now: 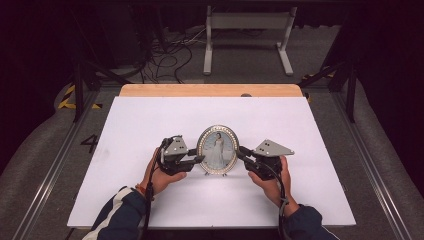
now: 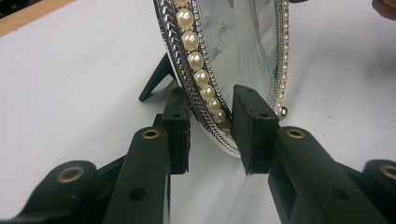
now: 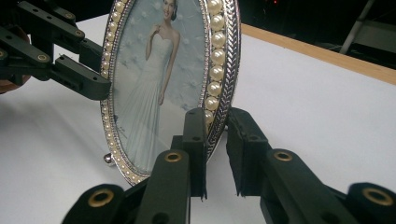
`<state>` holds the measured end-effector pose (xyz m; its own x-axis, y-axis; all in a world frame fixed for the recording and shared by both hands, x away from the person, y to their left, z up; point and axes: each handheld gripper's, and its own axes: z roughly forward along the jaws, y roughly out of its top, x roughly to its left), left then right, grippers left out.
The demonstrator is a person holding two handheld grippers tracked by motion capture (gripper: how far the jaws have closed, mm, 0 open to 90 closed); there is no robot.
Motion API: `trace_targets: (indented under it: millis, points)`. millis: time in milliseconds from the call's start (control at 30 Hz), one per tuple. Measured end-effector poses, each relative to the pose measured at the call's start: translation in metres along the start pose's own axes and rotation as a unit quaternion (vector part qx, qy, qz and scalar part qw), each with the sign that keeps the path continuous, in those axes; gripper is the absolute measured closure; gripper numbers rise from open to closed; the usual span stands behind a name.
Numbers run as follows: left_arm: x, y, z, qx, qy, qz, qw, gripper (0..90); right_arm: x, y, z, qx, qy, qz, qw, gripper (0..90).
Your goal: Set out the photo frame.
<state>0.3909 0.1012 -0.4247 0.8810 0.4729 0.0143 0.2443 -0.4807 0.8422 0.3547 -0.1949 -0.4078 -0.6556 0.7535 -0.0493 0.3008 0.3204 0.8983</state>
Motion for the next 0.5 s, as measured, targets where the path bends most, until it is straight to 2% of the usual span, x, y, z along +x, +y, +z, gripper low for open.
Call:
trace_targets:
  millis: [267,500]
  points:
    - [-0.0011,-0.0003,-0.0004,0.001,0.005,0.005,1.0000,67.6,0.0023,0.0003,0.0001,0.001,-0.009,-0.015,0.9998,77.2]
    - [-0.0052,0.0006,0.0013,0.006,0.024,0.029,0.9993,63.5,0.0029,-0.0003,0.0008,0.006,-0.002,-0.025,0.9997,74.4]
